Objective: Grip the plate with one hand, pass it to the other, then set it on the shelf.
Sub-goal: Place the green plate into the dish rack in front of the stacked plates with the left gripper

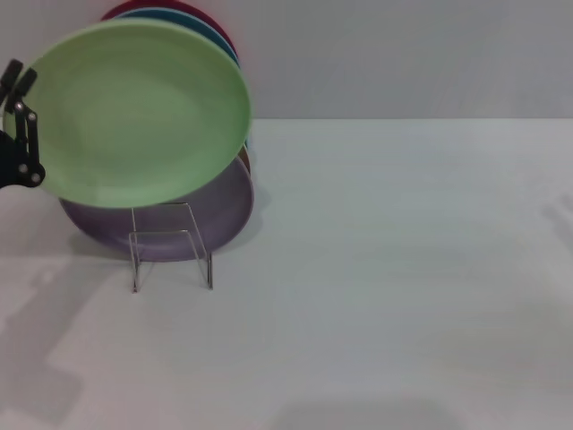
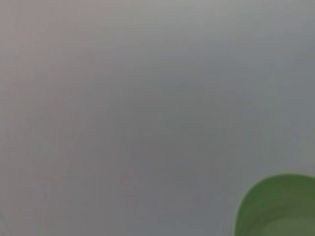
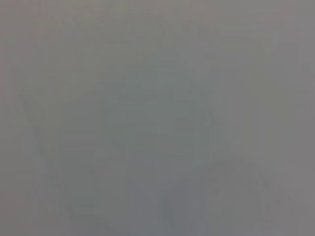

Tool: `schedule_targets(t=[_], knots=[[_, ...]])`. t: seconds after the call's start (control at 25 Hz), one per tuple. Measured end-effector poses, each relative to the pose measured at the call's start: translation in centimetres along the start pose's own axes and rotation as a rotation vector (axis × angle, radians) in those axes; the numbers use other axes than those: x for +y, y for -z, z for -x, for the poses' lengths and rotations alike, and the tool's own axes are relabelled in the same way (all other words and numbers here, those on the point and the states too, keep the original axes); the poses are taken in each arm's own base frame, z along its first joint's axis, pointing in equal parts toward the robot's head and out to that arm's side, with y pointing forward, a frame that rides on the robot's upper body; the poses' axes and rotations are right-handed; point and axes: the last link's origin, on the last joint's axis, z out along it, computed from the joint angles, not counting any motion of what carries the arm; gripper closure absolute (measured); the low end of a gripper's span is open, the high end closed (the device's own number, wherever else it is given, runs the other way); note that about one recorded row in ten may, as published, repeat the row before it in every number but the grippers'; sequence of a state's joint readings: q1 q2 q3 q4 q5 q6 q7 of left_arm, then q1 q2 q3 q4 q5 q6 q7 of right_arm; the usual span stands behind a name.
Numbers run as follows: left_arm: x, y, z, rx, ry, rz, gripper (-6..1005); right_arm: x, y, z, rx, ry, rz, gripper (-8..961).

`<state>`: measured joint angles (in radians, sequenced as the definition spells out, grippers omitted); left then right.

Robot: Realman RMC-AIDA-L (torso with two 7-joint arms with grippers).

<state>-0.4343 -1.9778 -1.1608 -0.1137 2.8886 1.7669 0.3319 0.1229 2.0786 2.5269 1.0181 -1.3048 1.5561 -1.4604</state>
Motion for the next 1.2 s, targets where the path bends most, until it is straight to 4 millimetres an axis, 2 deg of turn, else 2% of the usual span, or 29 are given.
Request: schedule_targets(t=[0.6,0.76,1.0,1.2], knots=[[0.9,0.5,1.3,-0.094,-0.008,0.065,962,0.5,-1.1,-0.4,0.019,0.004,0.041,429],[1.3,0.3,1.3,-0.101,-0.021,0.070,940,0.5,-1.4,-0.4,0.017,0.004,0.047,423],[3.2,-0.3,1.4,-0.134,-0.129,0.084,907,0.4,-1.6,-0.3,0.014,0.005,0.051,413],[3.8,-0.6,1.3,-0.135,-0.142,0.091,832,0.4,-1.7,-0.3,0.012,0.005,0.053,405]])
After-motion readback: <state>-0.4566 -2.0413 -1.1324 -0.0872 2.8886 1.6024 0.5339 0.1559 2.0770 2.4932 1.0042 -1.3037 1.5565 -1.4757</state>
